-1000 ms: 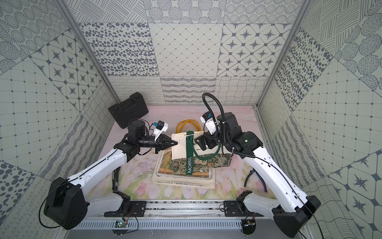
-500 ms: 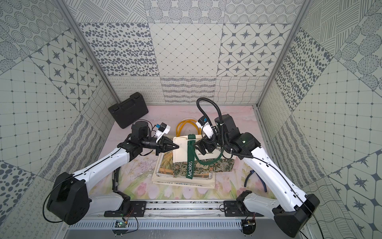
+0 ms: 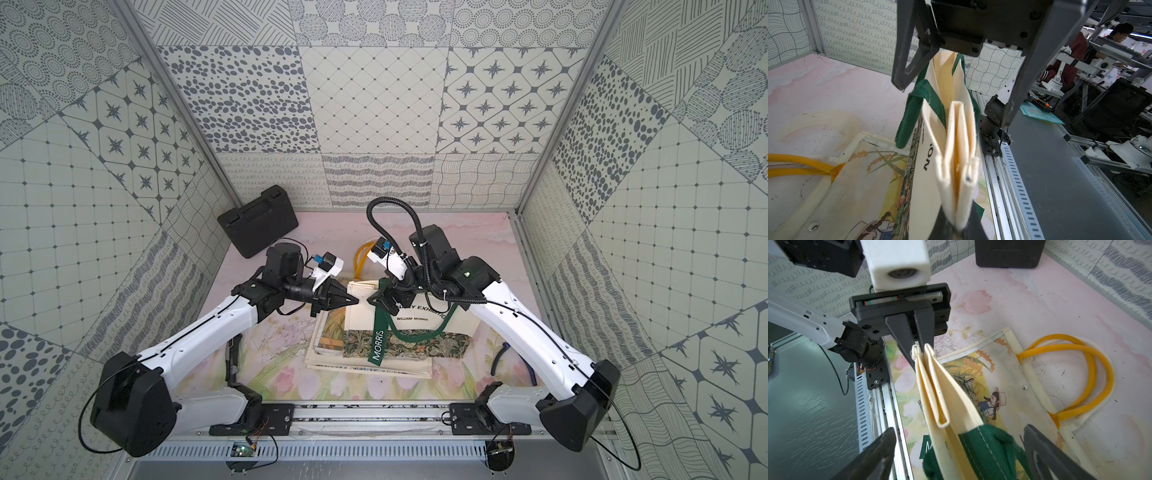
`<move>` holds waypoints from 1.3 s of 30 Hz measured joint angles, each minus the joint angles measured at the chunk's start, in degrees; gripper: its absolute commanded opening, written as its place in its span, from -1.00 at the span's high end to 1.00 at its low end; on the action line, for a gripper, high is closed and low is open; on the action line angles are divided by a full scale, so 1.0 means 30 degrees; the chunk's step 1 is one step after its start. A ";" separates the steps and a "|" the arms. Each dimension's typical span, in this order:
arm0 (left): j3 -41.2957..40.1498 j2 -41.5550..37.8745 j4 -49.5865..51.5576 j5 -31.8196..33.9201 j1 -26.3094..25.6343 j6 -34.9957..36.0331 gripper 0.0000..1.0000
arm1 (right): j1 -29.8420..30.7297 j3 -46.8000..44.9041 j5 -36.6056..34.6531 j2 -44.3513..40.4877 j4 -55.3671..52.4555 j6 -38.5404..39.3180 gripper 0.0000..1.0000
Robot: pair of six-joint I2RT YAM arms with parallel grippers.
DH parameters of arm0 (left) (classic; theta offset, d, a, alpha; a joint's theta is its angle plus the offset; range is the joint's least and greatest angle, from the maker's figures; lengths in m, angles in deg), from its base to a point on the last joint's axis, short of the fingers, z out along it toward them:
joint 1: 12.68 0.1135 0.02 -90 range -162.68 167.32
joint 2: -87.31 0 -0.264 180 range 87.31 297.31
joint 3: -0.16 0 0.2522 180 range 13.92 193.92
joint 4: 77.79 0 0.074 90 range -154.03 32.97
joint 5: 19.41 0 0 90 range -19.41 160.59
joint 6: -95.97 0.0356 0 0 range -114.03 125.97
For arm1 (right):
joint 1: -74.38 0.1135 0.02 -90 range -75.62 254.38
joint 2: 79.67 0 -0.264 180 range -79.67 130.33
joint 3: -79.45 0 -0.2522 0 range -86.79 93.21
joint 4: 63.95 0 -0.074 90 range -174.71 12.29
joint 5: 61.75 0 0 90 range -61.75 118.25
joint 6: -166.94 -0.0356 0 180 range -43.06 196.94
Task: Put away the canvas bag
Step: Press the canvas bag.
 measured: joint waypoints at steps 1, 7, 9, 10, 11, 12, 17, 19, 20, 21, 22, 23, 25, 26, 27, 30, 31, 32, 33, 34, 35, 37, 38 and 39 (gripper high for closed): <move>0.0022 -0.0015 0.0160 0.0022 -0.0022 0.0204 1.00 | 0.0248 0.0117 -0.0007 0.0277 -0.0146 0.0087 -0.91; 0.0080 -0.0015 0.0838 0.0189 -0.0036 0.1100 1.00 | 0.1239 0.0430 -0.0386 0.0954 -0.0852 0.0554 -0.84; 0.0080 -0.0007 0.0845 0.0321 -0.0036 0.1260 1.00 | 0.1406 0.0525 -0.0699 0.0969 -0.1042 0.0670 -0.82; 0.0080 -0.0007 0.0845 0.0364 -0.0044 0.1355 1.00 | 0.1486 0.0546 -0.0874 0.0976 -0.1144 0.0721 -0.81; 0.0080 0.0007 0.0845 0.0372 -0.0044 0.1443 1.00 | 0.1552 0.0568 -0.1020 0.0991 -0.1239 0.0794 -0.79; 0.0080 0.0036 0.0845 0.0386 -0.0044 0.1486 1.00 | 0.1625 0.0583 -0.1158 0.1035 -0.1384 0.0889 -0.78; 0.0044 0.0073 0.0867 0.0597 -0.0058 0.1625 1.00 | 0.2127 0.0583 -0.1843 0.1384 -0.1996 0.1239 -0.68; -0.0015 0.0058 0.0889 0.0721 -0.0058 0.1625 1.00 | 0.2331 0.0605 -0.2164 0.1479 -0.2127 0.1326 -0.64; -0.0036 0.0036 0.0903 0.0743 -0.0058 0.1625 1.00 | 0.2419 0.0634 -0.2331 0.1530 -0.2186 0.1377 -0.60; -0.0058 0.0029 0.0911 0.0787 -0.0058 0.1625 1.00 | 0.2492 0.0648 -0.2484 0.1559 -0.2251 0.1406 -0.51; -0.0073 0.0022 0.0911 0.0823 -0.0058 0.1617 1.00 | 0.2557 0.0656 -0.2630 0.1596 -0.2280 0.1472 -0.39; -0.0095 0.0000 0.0918 0.0845 -0.0058 0.1617 1.00 | 0.2616 0.0663 -0.2790 0.1632 -0.2368 0.1472 -0.27; -0.0138 -0.0036 0.0954 0.0860 -0.0066 0.1617 1.00 | 0.2674 0.0685 -0.2973 0.1712 -0.2441 0.1457 -0.14; -0.0153 -0.0051 0.0984 0.0874 -0.0066 0.1617 1.00 | 0.2696 0.0685 -0.3053 0.1741 -0.2477 0.1457 -0.05; -0.0153 -0.0073 0.0998 0.0889 -0.0066 0.1617 1.00 | 0.2710 0.0685 -0.3096 0.1749 -0.2499 0.1443 0.05; -0.0168 -0.0175 0.1100 0.0933 -0.0095 0.1617 1.00 | 0.2732 0.0685 -0.3169 0.1749 -0.2535 0.1399 0.38; -0.0189 -0.0211 0.1115 0.0940 -0.0102 0.1617 1.00 | 0.2732 0.0685 -0.3162 0.1749 -0.2535 0.1399 0.48; -0.0226 -0.0255 0.1107 0.0962 -0.0102 0.1617 1.00 | 0.2732 0.0685 -0.3162 0.1749 -0.2586 0.1377 0.62; -0.0291 -0.0299 0.1107 0.0969 -0.0095 0.1603 1.00 | 0.2732 0.0678 -0.3162 0.1749 -0.2688 0.1392 0.77; -0.0379 -0.0357 0.1056 0.0976 -0.0095 0.1574 1.00 | 0.2732 0.0663 -0.3133 0.1749 -0.2747 0.1384 0.91; -0.0481 -0.0393 0.0969 0.0976 -0.0095 0.1537 1.00 | 0.2754 0.0634 -0.3104 0.1749 -0.2805 0.1275 1.00; -0.0685 -0.0437 0.0707 0.0940 -0.0102 0.1406 0.98 | 0.2776 0.0597 -0.3075 0.1749 -0.2812 0.1377 1.00; -0.0801 -0.0452 0.0481 0.0911 -0.0102 0.1297 0.90 | 0.2783 0.0576 -0.3075 0.1749 -0.2812 0.1384 1.00; -0.0933 -0.0474 0.0219 0.0874 -0.0102 0.1100 0.82 | 0.2783 0.0576 -0.3075 0.1741 -0.2820 0.1377 1.00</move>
